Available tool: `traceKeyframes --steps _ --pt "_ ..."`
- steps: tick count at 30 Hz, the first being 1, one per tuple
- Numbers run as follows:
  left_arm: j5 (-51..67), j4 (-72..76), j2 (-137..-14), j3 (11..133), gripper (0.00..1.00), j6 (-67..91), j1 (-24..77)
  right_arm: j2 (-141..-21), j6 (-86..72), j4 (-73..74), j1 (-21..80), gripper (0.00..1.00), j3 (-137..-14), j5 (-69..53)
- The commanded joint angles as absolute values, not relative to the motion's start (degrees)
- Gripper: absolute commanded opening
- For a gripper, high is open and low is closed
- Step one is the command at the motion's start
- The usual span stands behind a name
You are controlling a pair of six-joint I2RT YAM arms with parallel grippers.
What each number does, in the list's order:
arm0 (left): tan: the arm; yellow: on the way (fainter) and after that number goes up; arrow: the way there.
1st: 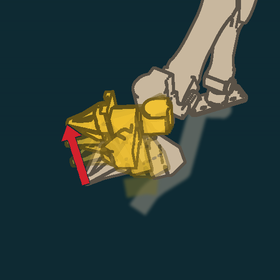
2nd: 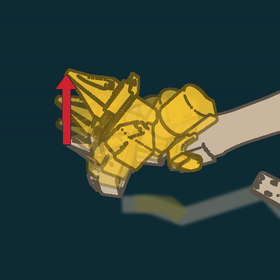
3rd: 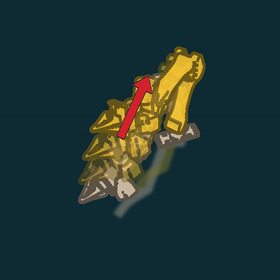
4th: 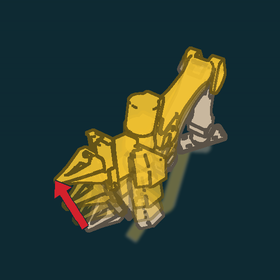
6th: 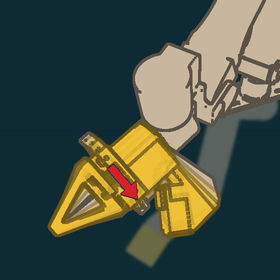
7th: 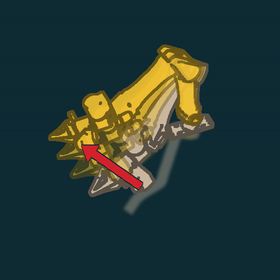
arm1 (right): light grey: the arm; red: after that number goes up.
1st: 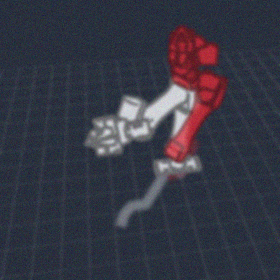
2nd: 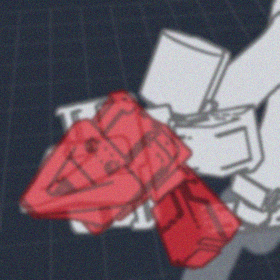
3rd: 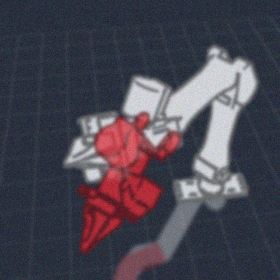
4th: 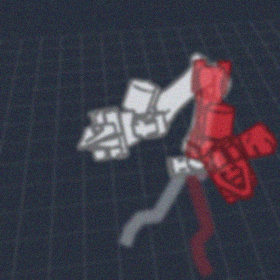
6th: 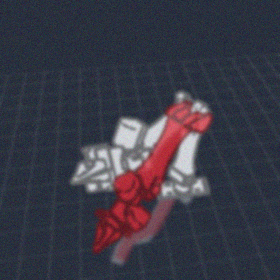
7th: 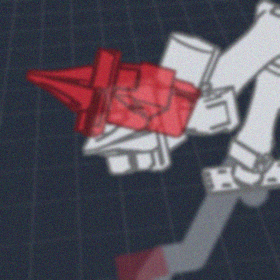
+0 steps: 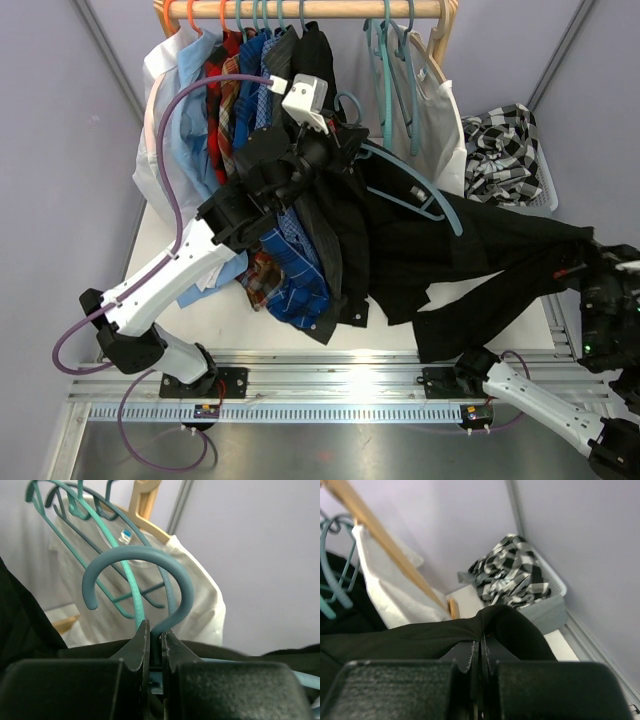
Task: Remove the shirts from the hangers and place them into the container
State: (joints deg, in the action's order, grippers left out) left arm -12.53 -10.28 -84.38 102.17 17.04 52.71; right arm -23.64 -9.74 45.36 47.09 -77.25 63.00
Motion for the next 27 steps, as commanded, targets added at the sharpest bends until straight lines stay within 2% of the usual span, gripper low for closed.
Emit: traceKeyframes --steps 1,10,16,22,24,25,26,27 --pt "-8.54 -7.03 -80.42 99.85 0.00 21.79 54.66 -31.53 -12.48 49.57 47.11 0.00 -77.61 53.91" --pt "2.69 2.97 -71.72 82.98 0.00 38.04 60.55 -37.52 -12.48 49.12 47.11 0.00 -73.92 44.92" --pt "13.25 20.11 -69.87 72.53 0.00 54.12 60.73 -40.17 -13.54 49.92 47.11 0.00 -73.57 43.07" --pt "18.80 29.43 -71.37 70.58 0.00 64.42 60.47 -40.60 -13.27 50.71 47.02 0.00 -73.65 43.42" --pt "16.11 23.76 -71.19 73.38 0.00 59.46 60.47 -40.61 -13.53 50.80 47.11 0.01 -73.65 43.16" --pt "14.61 20.69 -70.76 74.26 0.00 57.15 60.47 -40.61 -13.54 50.63 47.11 0.04 -73.74 42.98" --pt "12.68 15.35 -69.79 76.36 0.00 54.26 60.47 -40.43 -13.54 50.63 47.11 0.13 -74.09 42.46" --pt "6.48 11.12 -69.35 77.77 0.00 47.09 60.64 -40.43 -13.45 50.71 47.11 0.30 -74.44 41.23"
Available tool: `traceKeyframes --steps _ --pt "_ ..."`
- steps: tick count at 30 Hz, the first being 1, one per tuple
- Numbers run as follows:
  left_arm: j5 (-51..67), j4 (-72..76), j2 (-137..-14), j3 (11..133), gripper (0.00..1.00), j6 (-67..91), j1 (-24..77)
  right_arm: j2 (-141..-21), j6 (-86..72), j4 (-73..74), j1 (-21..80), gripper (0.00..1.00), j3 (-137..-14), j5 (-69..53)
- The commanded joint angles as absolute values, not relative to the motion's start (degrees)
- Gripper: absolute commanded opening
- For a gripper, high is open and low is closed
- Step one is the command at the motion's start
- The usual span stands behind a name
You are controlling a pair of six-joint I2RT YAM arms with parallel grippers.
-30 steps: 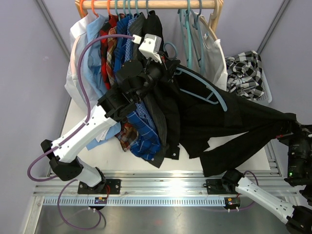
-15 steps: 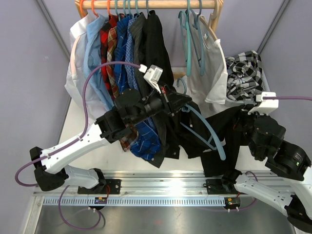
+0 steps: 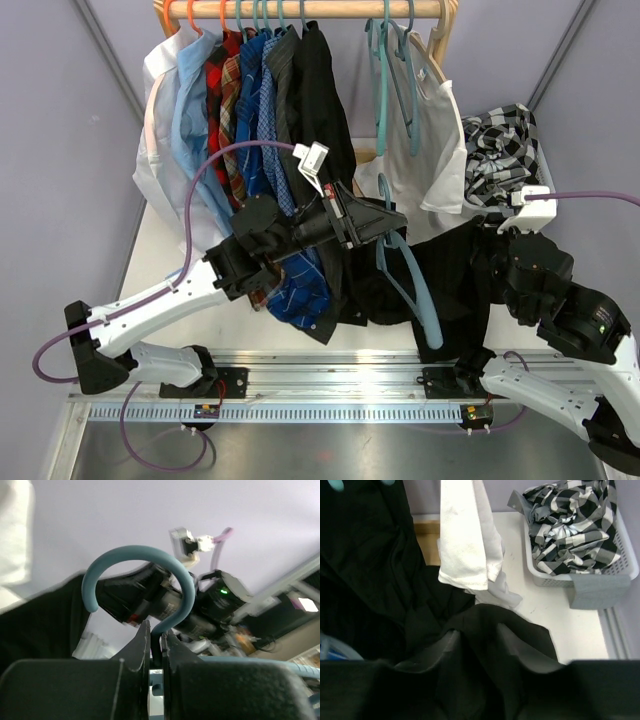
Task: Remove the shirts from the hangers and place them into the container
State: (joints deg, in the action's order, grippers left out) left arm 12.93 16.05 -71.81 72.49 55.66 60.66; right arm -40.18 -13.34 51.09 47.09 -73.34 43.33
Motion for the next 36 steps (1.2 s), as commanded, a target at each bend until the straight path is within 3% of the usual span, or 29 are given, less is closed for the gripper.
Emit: traceKeyframes --steps 1,3,4,8,17,20,24,33,36 --pt "4.33 7.51 -69.08 79.00 0.00 44.50 60.64 -40.43 -13.36 50.97 47.11 0.45 -74.79 40.26" --pt "0.28 0.90 -68.99 81.64 0.00 36.50 60.73 -40.52 -12.57 51.42 47.02 0.61 -76.46 37.72" --pt "-3.56 -4.69 -69.60 82.87 0.00 34.65 60.91 -40.52 -12.13 51.76 47.11 0.74 -76.99 34.75" --pt "-9.22 -15.02 -73.64 86.75 0.00 27.18 61.35 -40.52 -10.99 54.84 47.11 0.84 -83.65 29.27" --pt "-17.93 -18.19 -80.41 86.57 0.00 21.27 61.44 -39.20 -11.07 61.08 47.11 0.83 -92.54 23.56" --pt "-17.93 -18.11 -82.61 88.76 0.00 20.92 61.44 -40.07 -11.42 62.66 47.11 0.82 -93.78 15.58" --pt "-17.58 -17.49 -83.58 90.88 0.00 20.66 61.44 -41.22 -11.95 63.02 47.02 0.81 -92.47 7.13" --pt "-16.62 -17.84 -83.23 94.21 0.00 20.48 61.44 -41.22 -12.66 63.90 47.11 0.79 -87.28 6.24" --pt "-16.17 -17.67 -83.23 94.57 0.00 20.74 61.44 -41.31 -13.01 63.20 47.11 0.70 -86.66 5.10"
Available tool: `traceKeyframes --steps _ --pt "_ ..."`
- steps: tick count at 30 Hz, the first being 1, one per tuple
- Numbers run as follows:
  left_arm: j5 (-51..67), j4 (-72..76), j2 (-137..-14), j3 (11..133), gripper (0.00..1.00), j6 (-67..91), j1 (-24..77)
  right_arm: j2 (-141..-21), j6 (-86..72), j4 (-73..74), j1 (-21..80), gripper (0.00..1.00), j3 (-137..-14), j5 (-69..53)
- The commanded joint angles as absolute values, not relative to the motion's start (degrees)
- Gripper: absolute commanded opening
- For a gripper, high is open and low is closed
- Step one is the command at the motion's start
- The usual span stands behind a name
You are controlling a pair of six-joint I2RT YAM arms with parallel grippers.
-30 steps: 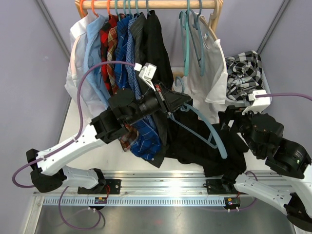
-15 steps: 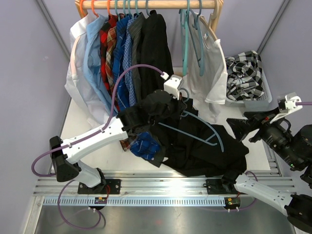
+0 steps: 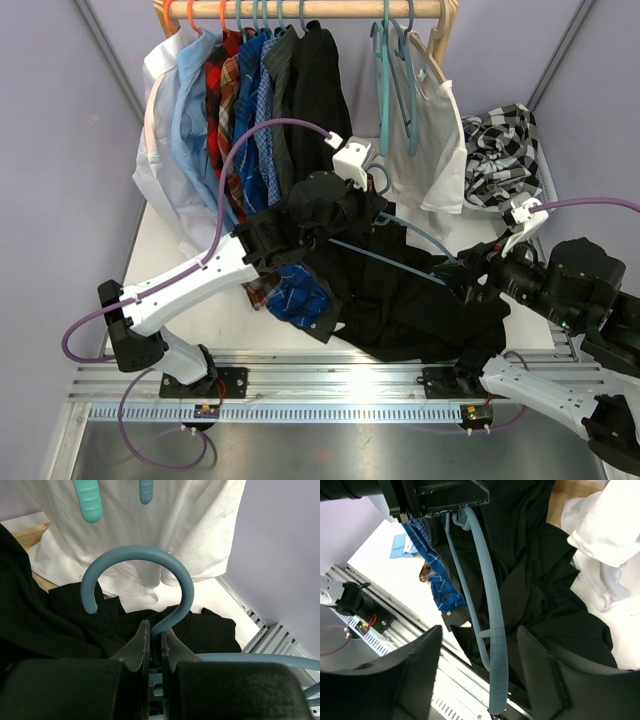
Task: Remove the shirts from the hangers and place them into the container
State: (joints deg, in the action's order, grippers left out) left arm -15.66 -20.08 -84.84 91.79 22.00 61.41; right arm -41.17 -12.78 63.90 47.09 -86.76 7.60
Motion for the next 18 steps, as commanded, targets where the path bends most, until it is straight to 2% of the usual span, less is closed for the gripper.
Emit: traceKeyframes --steps 1,5,11,13,15,16,18 --pt "-15.91 -17.67 -83.23 94.66 0.00 20.83 61.44 -41.40 -13.01 63.11 47.11 0.67 -86.14 4.84" --pt "-12.93 -17.23 -82.97 95.01 0.00 22.14 61.43 -41.84 -13.36 61.70 47.11 0.45 -84.12 2.73" --pt "-8.62 -16.52 -80.77 95.19 0.00 24.17 61.44 -42.10 -13.97 59.42 47.11 0.43 -81.48 2.37" --pt "-7.91 -16.26 -80.16 94.92 0.00 24.61 61.52 -42.36 -13.89 58.89 47.11 0.36 -81.30 2.55" --pt "-7.47 -16.35 -79.37 94.66 0.00 24.70 61.52 -42.63 -14.06 58.36 47.11 0.25 -81.56 3.07" --pt "-7.38 -16.26 -79.10 94.40 0.00 24.61 61.44 -42.54 -14.06 58.27 47.11 0.14 -81.74 3.34" --pt "-6.77 -15.13 -77.79 93.08 0.00 24.35 61.52 -42.63 -13.89 58.62 47.11 0.00 -82.79 4.65"
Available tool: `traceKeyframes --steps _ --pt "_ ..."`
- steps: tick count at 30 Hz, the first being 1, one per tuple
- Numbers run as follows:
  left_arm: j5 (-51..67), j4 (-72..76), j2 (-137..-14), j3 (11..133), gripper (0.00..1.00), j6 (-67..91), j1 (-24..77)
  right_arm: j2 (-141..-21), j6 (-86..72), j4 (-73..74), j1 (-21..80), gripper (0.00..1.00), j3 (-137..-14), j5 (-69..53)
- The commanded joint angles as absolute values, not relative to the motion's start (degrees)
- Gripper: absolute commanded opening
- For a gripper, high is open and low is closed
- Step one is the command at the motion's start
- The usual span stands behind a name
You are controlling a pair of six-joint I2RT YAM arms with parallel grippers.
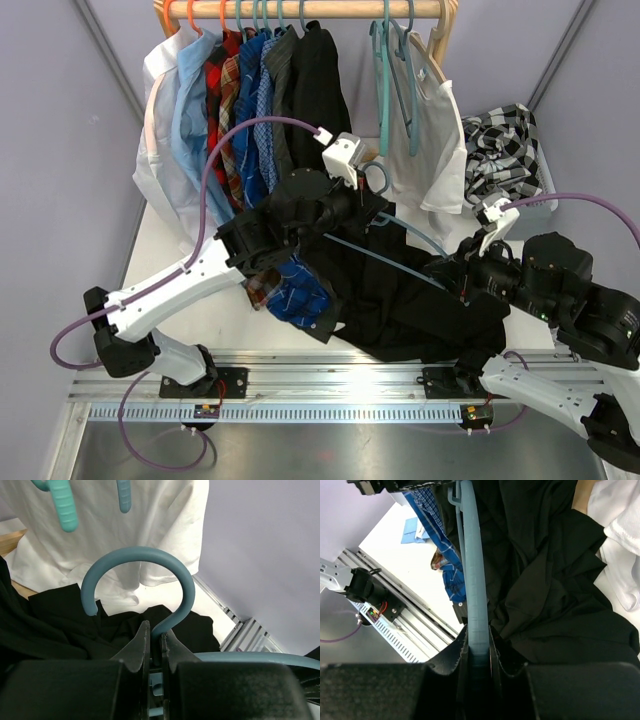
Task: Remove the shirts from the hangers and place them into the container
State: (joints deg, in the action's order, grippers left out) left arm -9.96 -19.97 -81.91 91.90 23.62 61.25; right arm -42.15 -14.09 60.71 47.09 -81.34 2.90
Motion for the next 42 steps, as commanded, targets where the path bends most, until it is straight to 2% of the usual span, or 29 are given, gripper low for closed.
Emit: traceKeyframes --steps 1,2,3,4,5,6,7,8,9,12,16,24,34,42 --pt "-6.59 -14.51 -77.26 92.55 0.00 24.08 61.52 -42.54 -13.89 58.88 47.11 0.00 -83.31 5.70" --pt "-6.50 -14.33 -76.82 92.29 0.00 23.91 61.52 -42.37 -13.63 59.41 47.11 0.00 -84.02 6.23" --pt "-6.76 -14.76 -76.21 92.20 0.10 23.56 61.52 -42.02 -13.10 59.68 47.11 0.00 -85.68 6.85" --pt "-6.94 -15.03 -75.68 91.85 0.23 23.03 61.52 -41.49 -12.66 60.11 47.11 0.00 -86.74 7.73" --pt "-7.47 -14.94 -75.24 91.32 0.58 22.68 61.52 -41.31 -12.22 61.16 47.11 0.00 -87.97 10.34" --pt "-8.08 -14.94 -73.76 89.93 0.72 22.41 61.52 -41.05 -11.17 61.78 47.11 0.00 -91.02 11.76" --pt "-9.04 -15.12 -72.96 89.04 0.81 21.89 61.52 -40.78 -10.73 62.57 47.02 0.00 -92.79 14.47" --pt "-11.31 -15.38 -72.08 88.08 0.96 21.62 61.52 -40.78 -10.20 64.14 47.11 0.00 -94.55 15.46" --pt "-12.38 -15.29 -69.98 85.72 0.99 21.53 61.52 -40.87 -9.24 64.94 47.11 0.00 -98.05 16.60" --pt "-15.64 -15.47 -66.72 82.37 0.99 21.27 61.52 -41.31 -8.09 65.83 47.11 0.00 -102.39 18.90" --pt "-18.45 -16.26 -60.66 76.05 0.99 22.58 61.52 -42.18 -7.47 63.11 47.11 0.00 -102.04 18.37" --pt "-24.25 -20.39 -53.53 65.84 0.99 26.71 61.87 -48.51 -4.05 49.15 47.11 0.00 -100.72 23.54" --pt "-30.84 -25.13 -44.39 58.36 0.99 30.32 62.23 -63.08 -0.35 33.77 47.11 0.00 -103.53 33.66" --pt "-33.92 -28.83 -42.02 56.96 0.99 33.04 62.67 -79.68 4.48 27.69 47.11 0.00 -112.75 40.94"
